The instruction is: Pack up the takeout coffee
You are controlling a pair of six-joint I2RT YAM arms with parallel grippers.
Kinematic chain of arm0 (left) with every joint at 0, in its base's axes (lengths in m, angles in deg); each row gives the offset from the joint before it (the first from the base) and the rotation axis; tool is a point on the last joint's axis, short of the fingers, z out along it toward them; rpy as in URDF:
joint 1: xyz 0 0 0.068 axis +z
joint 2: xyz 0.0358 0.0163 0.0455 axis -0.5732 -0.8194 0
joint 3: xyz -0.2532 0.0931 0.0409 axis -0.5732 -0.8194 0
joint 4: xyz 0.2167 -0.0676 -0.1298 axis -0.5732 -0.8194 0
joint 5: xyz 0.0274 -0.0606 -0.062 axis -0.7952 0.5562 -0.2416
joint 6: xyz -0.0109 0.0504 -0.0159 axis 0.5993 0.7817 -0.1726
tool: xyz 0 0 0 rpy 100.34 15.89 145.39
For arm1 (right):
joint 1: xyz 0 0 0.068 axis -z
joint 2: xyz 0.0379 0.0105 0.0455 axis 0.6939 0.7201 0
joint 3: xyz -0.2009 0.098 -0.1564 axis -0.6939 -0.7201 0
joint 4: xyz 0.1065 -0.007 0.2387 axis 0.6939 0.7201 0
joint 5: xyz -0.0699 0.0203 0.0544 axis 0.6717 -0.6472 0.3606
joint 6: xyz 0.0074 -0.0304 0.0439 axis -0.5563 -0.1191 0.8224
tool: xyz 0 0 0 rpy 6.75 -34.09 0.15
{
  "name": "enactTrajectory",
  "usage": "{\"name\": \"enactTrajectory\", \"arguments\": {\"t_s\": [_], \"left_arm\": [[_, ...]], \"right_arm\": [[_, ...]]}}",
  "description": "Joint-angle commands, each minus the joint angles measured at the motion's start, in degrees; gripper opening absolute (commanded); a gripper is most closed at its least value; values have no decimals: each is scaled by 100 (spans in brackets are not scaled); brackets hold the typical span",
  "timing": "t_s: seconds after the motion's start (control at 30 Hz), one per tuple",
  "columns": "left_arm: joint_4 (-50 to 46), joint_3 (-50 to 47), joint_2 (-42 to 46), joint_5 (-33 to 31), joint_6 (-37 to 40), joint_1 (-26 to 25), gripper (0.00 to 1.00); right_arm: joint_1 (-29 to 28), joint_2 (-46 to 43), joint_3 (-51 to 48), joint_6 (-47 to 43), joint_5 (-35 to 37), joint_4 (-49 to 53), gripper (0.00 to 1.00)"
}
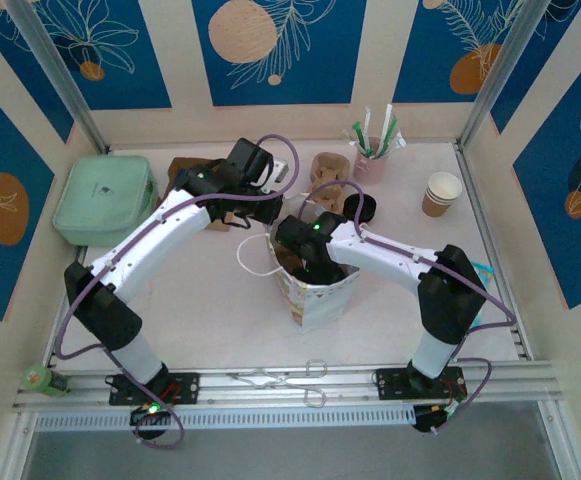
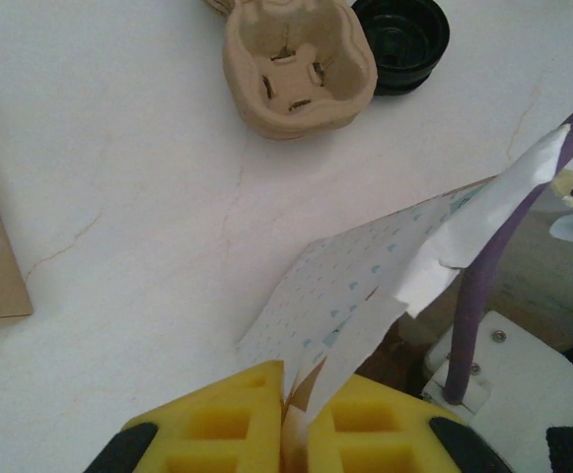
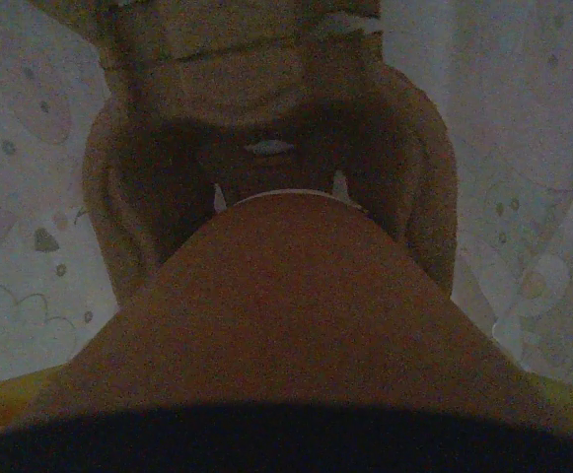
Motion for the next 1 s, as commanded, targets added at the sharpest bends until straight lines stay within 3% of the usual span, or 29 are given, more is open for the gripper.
{"name": "enactTrajectory", "arguments": {"t_s": [0.0, 0.97], "left_arm": [[-63, 260, -35, -165, -41, -39, 12], [-37, 261, -48, -148, -38, -42, 12]], "right_arm": [[32, 98, -109, 61, -200, 106, 38], [140, 209, -369, -21, -174, -273, 37]]}}
